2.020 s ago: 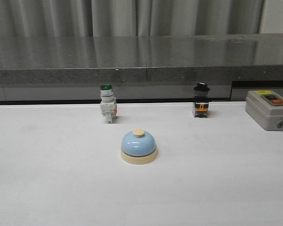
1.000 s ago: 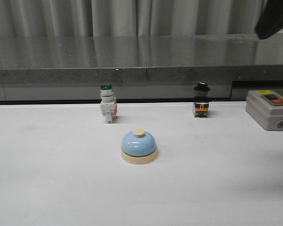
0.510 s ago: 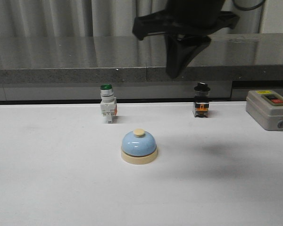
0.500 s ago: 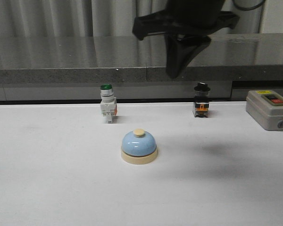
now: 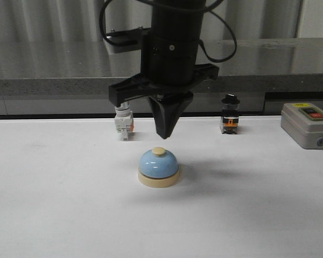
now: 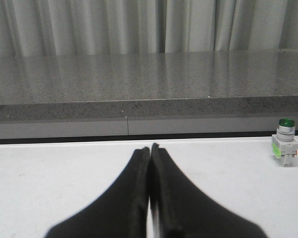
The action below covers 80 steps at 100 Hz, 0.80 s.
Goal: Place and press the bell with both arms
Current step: 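Press down on the bell button with the closed right gripper, then raise the right gripper off the bell and withdraw it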
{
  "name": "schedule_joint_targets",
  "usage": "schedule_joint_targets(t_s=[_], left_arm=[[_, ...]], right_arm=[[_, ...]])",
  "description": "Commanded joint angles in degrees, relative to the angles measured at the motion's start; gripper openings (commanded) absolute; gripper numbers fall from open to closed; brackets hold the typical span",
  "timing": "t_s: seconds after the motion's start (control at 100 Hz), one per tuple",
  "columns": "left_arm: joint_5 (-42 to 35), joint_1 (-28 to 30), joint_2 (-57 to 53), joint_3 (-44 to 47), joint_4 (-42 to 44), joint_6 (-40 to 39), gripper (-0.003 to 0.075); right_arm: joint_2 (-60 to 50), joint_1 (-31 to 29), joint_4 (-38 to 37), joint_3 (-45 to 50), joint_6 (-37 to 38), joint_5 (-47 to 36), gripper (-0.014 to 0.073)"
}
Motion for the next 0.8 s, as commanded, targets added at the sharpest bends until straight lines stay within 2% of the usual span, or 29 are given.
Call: schedule_joint_targets(t_s=[0.0, 0.26, 0.5, 0.79], left_arm=[[-4.66, 0.10, -1.96, 1.26, -0.03, -0.25, -0.0019], [-4.66, 0.10, -1.96, 1.26, -0.03, -0.25, -0.0019], [-4.66, 0.10, -1.96, 1.26, -0.03, -0.25, -0.0019], [-4.66, 0.10, -1.96, 1.26, -0.03, -0.25, -0.0019]], right_arm=[[-1.61, 0.08, -0.44, -1.95, -0.66, -0.26, -0.0068], [0.55, 0.08, -0.44, -1.95, -0.66, -0.34, -0.0068], [-3.46, -0.85, -0.44, -1.84, -0.19, 1.85, -0.0068], [-10.90, -7.15, -0.40, -1.77, 1.54, 4.21, -0.0068]])
